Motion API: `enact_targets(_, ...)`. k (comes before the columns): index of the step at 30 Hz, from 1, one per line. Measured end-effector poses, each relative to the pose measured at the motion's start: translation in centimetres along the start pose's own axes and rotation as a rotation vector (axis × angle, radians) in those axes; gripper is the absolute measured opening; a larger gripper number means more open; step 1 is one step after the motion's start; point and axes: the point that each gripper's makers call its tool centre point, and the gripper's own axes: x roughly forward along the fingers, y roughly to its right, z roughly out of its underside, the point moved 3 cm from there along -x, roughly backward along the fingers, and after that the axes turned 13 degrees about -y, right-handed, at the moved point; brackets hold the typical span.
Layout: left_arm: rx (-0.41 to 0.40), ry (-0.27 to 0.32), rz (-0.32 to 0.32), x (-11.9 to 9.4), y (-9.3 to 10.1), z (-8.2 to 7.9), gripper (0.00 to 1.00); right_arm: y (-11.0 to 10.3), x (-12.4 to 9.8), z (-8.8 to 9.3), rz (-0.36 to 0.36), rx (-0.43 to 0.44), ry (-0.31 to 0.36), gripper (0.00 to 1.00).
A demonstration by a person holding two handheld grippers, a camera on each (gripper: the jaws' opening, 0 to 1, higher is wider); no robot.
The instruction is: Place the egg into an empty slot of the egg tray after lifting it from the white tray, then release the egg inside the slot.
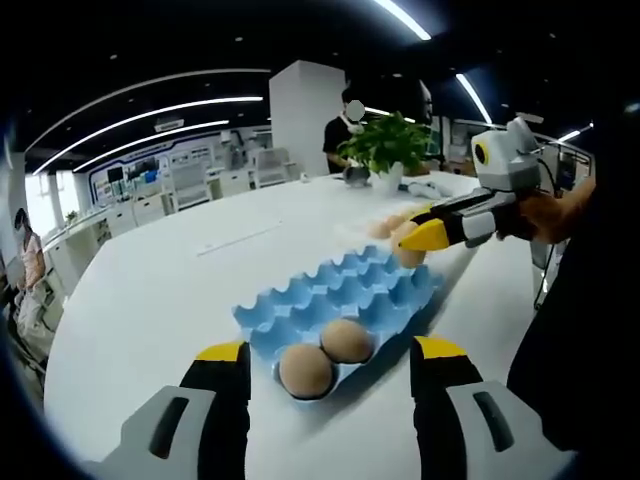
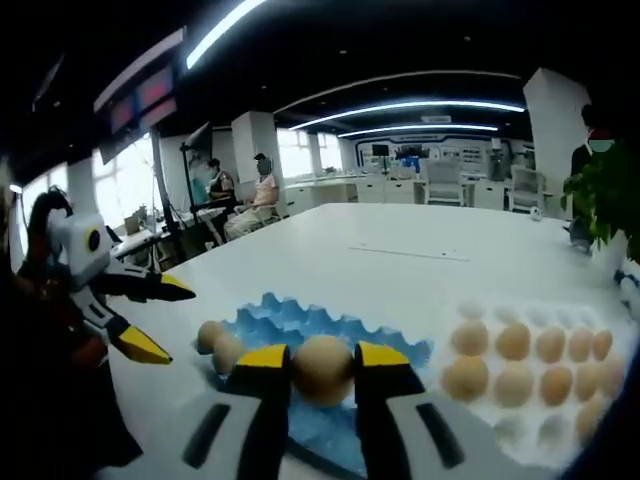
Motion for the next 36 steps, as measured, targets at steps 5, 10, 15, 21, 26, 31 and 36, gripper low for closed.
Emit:
enact_targets(5,-0.004,-0.004,-0.003,0.1,0.0,0.2,0.65,-2.1,1.5,-0.1,-0.078,-0.039,-0.018,0.24)
enact_targets(10,-0.007,-0.007,-0.003,0.1,0.0,0.4,0.65,-3.4,2.6,0.3,-0.116,-0.076,-0.044,0.24)
enact_targets(15,-0.011,-0.005,-0.005,0.1,-0.1,0.4,0.65,-4.1,3.4,1.4,-0.141,-0.119,-0.078,0.24)
enact_targets(21,-0.016,-0.001,-0.004,0.2,0.1,0.3,0.65,-4.0,4.0,2.3,-0.14,-0.13,-0.109,0.24)
enact_targets(26,-0.021,0.001,-0.002,-0.3,0.3,-0.2,0.65,-4.0,4.2,2.9,-0.144,-0.147,-0.119,0.24)
enact_targets(31,-0.021,0.0,-0.005,-0.5,0.4,-0.4,0.64,-4.0,4.4,2.9,-0.143,-0.155,-0.115,0.24)
enact_targets(36,-0.018,0.0,-0.004,-0.7,0.4,-0.6,0.64,-3.9,4.5,2.8,-0.141,-0.168,-0.109,0.24)
